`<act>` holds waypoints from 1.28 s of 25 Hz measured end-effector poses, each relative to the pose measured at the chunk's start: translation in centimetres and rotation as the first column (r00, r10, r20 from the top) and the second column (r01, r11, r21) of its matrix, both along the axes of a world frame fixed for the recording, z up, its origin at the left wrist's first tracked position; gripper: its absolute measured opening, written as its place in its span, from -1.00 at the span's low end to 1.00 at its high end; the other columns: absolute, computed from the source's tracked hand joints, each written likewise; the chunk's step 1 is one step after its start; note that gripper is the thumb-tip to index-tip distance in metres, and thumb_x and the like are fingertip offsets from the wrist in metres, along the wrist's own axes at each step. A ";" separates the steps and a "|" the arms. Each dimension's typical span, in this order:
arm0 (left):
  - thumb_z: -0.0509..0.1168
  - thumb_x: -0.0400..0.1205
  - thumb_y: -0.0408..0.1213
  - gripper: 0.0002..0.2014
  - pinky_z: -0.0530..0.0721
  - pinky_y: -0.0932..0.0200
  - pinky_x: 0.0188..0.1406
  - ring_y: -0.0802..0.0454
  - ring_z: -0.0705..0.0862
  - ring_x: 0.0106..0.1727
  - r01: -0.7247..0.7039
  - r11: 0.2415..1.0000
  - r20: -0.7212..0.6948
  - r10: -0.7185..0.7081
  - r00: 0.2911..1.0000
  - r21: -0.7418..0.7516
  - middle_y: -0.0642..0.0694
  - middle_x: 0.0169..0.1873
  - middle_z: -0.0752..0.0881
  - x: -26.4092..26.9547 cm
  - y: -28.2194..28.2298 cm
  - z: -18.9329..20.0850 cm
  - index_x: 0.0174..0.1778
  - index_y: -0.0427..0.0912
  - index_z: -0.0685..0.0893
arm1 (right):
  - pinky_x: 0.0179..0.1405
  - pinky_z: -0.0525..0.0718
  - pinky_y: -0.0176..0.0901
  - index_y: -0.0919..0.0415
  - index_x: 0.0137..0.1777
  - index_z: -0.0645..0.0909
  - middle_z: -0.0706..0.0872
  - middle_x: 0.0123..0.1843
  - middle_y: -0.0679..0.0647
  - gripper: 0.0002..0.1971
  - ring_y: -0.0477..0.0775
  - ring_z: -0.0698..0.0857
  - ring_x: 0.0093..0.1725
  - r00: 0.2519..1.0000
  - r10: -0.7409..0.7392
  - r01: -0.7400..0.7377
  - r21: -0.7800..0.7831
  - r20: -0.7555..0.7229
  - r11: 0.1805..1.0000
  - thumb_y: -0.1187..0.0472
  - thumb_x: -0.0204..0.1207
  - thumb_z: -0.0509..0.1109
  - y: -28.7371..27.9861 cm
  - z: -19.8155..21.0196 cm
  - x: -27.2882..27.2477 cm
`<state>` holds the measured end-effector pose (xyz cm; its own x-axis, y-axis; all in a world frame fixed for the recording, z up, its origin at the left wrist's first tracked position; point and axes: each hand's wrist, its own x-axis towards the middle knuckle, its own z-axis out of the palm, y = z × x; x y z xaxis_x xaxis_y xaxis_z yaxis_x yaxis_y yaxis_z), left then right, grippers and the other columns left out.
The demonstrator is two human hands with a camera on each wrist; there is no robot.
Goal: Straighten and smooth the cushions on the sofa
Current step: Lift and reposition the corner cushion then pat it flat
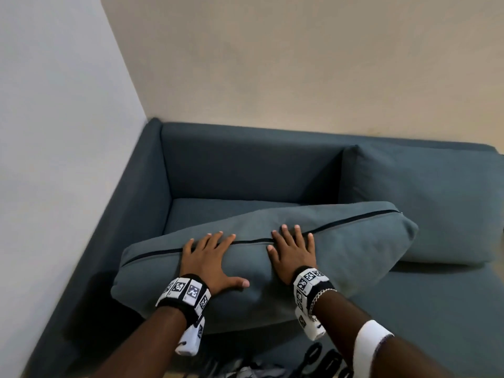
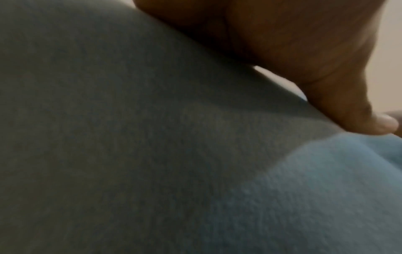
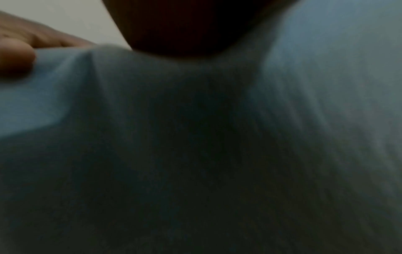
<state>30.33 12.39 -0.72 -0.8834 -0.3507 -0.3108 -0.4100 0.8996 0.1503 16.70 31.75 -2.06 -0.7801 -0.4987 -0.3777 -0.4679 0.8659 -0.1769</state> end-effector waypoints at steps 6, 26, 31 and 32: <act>0.09 0.09 0.82 0.32 -0.25 -0.33 0.72 -0.06 0.02 0.80 0.030 0.999 -0.030 -0.029 0.999 0.014 0.05 0.79 0.08 1.6 -3.9 0.5 0.75 0.32 -0.13 | 0.82 -0.24 0.09 -0.09 0.79 0.23 0.01 0.88 -0.01 -0.38 0.07 -0.16 0.86 0.916 -0.181 -0.109 -0.657 -0.358 0.746 -0.23 0.76 0.03 -4.6 6.6 2.7; 0.12 -0.04 0.83 0.37 -0.35 -0.56 0.62 -0.06 -0.05 0.80 -0.220 0.975 0.016 0.220 0.975 -0.033 0.10 0.79 0.06 8.3 -10.8 0.2 0.74 0.35 -0.02 | 0.82 -0.02 0.16 -0.08 0.70 0.34 0.20 0.83 -0.01 -0.45 0.08 0.11 0.83 0.991 0.081 -0.131 -0.594 -0.110 0.794 -0.21 0.76 0.13 -13.4 3.5 6.6; 0.37 -0.03 0.67 0.39 -0.12 -0.42 0.72 -0.08 -0.13 0.80 -0.235 0.971 -0.015 0.235 0.972 0.042 0.12 0.78 -0.04 10.0 -11.9 -0.5 0.73 0.37 -0.07 | 0.79 -0.23 0.12 -0.19 0.79 0.15 -0.10 0.86 -0.12 -0.42 0.08 -0.06 0.86 0.931 0.348 -0.364 -0.212 -0.110 0.907 -0.25 0.79 -0.04 -15.5 1.1 10.3; 0.42 -0.02 0.63 0.39 -0.05 -0.37 0.74 -0.09 -0.14 0.80 -0.242 0.967 -0.021 0.244 0.969 0.078 0.10 0.78 -0.05 10.3 -12.0 -0.8 0.74 0.36 -0.05 | 0.79 -0.22 0.19 -0.19 0.78 0.15 -0.02 0.87 -0.10 -0.43 0.10 -0.03 0.86 0.928 0.371 -0.372 -0.068 -0.016 0.926 -0.26 0.80 -0.07 -15.6 0.4 10.3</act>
